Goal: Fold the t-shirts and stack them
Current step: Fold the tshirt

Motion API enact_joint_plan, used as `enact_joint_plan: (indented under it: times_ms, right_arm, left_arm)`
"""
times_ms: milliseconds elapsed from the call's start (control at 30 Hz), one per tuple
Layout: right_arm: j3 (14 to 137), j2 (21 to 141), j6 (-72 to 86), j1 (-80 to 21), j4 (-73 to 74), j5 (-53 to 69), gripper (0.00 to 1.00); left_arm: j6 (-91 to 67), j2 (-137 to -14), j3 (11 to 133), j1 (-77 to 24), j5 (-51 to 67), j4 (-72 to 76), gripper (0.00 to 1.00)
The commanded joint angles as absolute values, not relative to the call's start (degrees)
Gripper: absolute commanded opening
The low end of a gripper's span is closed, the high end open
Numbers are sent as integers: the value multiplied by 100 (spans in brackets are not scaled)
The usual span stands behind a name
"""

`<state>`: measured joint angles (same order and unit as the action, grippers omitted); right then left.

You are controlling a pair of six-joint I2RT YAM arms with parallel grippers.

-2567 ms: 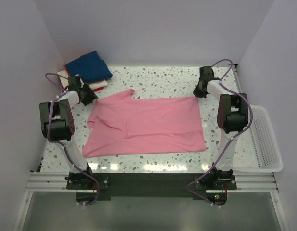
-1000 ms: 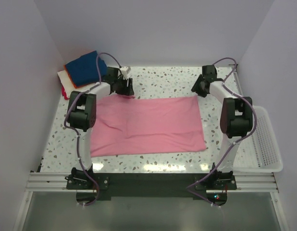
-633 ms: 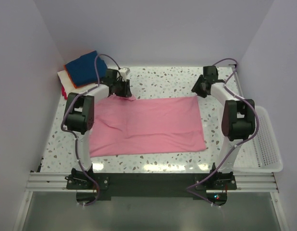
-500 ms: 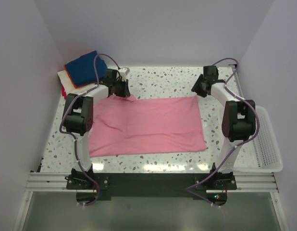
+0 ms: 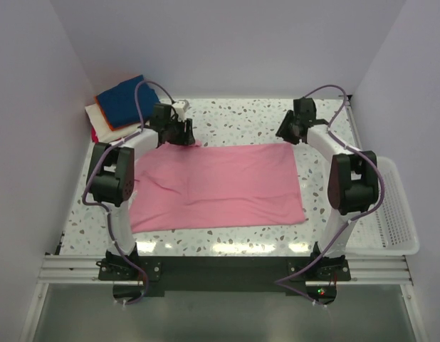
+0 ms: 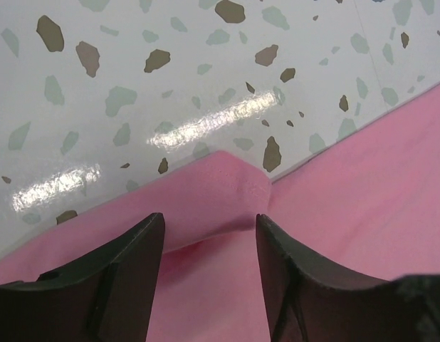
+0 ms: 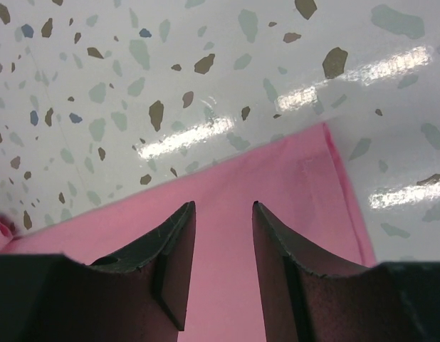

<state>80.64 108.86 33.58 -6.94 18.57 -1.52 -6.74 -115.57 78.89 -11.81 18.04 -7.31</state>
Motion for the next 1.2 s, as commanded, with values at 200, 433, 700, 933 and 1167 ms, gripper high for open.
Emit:
enact_joint_plan:
  times_ms: [200,433,700,933,1167]
  right_arm:
    - [7945,10433,3357,-1002,1661,-176,41]
    - [7945,10389,3322,-1090,1679,-246,41]
    - [7972,10354,3296,-1151,1714,-281,41]
    - [7963,10345,3296,-1169,1714,-255,40]
    - [7963,10301,3261,-1213,1714,-246,40]
  left_arm:
    - [-519,-11355,7963,-1397,1345,-589,61]
    - [-361,-11470,8033,-1722,520,-773,59]
    - [-448,-11558,8104,-1890,9,-967,36]
    - [-545,-11584,8051,-1942,-132,-993,11]
    - [-633,-11549,7980,-1951,-263,-984,16]
